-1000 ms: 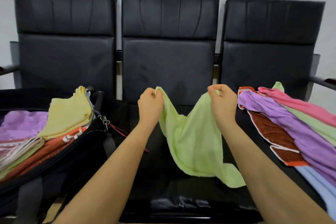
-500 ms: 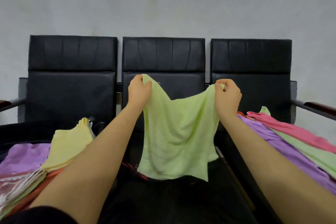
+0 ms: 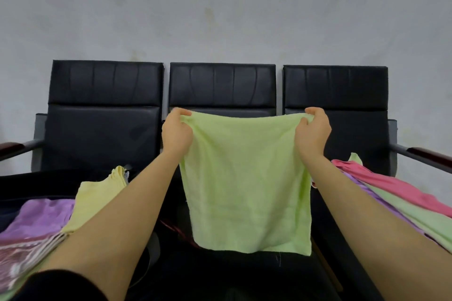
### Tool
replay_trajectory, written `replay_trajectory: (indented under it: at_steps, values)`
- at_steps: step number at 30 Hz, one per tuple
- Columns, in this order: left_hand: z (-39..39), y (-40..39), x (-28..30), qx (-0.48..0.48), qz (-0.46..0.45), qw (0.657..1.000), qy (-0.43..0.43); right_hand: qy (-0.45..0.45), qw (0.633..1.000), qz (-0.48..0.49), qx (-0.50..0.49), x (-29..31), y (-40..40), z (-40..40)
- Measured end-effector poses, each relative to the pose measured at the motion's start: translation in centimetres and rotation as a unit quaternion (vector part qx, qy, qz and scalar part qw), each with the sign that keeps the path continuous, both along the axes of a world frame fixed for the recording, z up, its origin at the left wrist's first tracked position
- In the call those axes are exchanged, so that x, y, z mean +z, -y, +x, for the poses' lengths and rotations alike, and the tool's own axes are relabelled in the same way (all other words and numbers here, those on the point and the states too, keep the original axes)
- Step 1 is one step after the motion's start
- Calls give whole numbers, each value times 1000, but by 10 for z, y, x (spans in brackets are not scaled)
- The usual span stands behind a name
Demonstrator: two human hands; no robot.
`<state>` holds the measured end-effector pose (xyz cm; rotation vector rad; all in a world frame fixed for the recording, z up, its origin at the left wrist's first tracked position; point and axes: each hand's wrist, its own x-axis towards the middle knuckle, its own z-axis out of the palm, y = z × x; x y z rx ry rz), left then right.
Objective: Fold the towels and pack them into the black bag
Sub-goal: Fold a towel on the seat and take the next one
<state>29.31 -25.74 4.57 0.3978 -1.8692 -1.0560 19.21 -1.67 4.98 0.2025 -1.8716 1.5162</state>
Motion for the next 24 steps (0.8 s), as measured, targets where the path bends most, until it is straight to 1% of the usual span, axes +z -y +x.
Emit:
replay_trajectory:
  at_steps: [2, 4, 6, 10, 16, 18, 21, 24]
  values:
    - [-1, 3, 1, 3, -42, 999, 7, 4, 1000, -14, 4, 1, 0, -1]
    - [-2, 5, 6, 9, -42, 999, 6, 5, 999, -45, 10, 2, 0, -1]
    - [-2, 6, 11, 41, -44, 998, 10, 3, 996, -87, 16, 3, 0, -1]
    - [1, 10, 15, 57, 28, 996, -67, -4, 991, -133, 23, 6, -1, 3]
    - [1, 10, 11, 83, 32, 996, -30, 1, 988, -154, 24, 11, 0, 6]
    - [1, 10, 9, 89, 46, 995, -28, 11, 987, -159, 28, 12, 2, 8]
    - [1, 11, 7, 107, 85, 988, -66, 27, 990, -135, 27, 12, 4, 7]
    - [5, 12, 5, 90, 136, 981, -105, 47, 992, -114, 26, 9, 6, 3]
